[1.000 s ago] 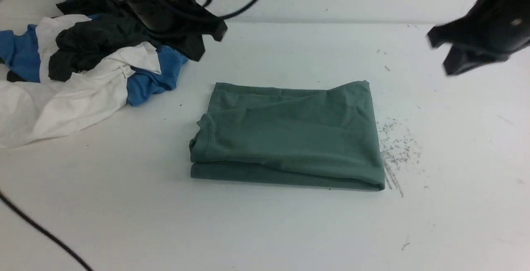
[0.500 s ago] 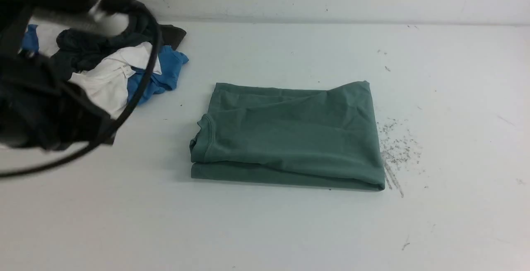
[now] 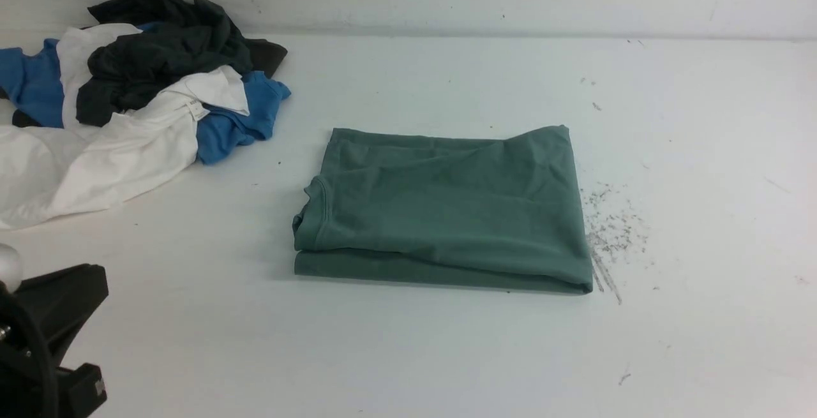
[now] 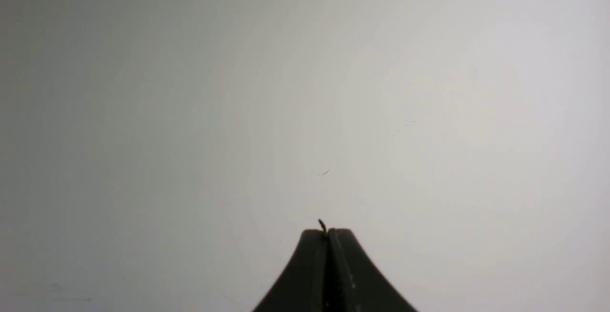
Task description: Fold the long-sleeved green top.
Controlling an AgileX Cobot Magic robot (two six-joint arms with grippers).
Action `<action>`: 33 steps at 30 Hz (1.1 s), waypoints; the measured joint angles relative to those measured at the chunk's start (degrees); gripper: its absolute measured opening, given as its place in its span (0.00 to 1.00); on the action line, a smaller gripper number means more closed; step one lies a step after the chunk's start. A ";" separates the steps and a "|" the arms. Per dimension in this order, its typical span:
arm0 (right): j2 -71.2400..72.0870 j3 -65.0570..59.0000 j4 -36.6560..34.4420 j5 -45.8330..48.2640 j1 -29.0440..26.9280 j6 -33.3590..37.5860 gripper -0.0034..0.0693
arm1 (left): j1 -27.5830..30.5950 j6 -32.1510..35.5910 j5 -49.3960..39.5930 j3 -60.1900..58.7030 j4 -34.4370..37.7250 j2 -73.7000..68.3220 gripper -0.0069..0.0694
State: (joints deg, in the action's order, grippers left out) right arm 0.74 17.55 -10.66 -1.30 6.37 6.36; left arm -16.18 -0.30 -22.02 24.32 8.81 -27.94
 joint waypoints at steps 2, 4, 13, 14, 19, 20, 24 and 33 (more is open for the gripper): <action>0.00 -0.23 0.21 -0.12 0.00 0.57 0.03 | 0.00 0.00 -0.40 -0.91 0.00 0.00 0.09; 0.00 -0.23 0.33 -0.12 0.00 0.63 0.03 | 0.00 -0.05 -0.40 -0.91 0.00 0.00 0.09; 0.00 -0.25 0.37 -0.12 0.00 0.69 0.03 | 0.00 -0.04 -0.40 -0.91 0.00 0.04 0.09; 0.00 -0.25 0.37 -0.12 0.00 0.69 0.03 | 0.00 -0.04 -0.40 -0.91 0.00 0.04 0.09; 0.00 -0.25 0.37 -0.07 0.00 0.70 0.03 | 0.00 -0.04 -0.40 -0.91 0.00 0.04 0.09; 0.00 -0.25 0.37 -0.07 0.00 0.70 0.03 | 0.00 -0.04 -0.40 -0.91 0.00 0.04 0.09; 0.00 -0.25 0.37 -0.07 0.00 0.81 0.03 | 0.00 0.30 -0.40 -0.91 -0.10 0.04 0.09; 0.00 -0.25 0.39 -0.01 0.00 0.85 0.03 | 2.51 2.50 -0.26 -2.39 -1.44 7.24 0.09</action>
State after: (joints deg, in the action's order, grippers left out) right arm 0.74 17.30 -10.27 -1.31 6.37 7.21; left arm -13.67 2.20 -22.28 21.93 7.37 -20.70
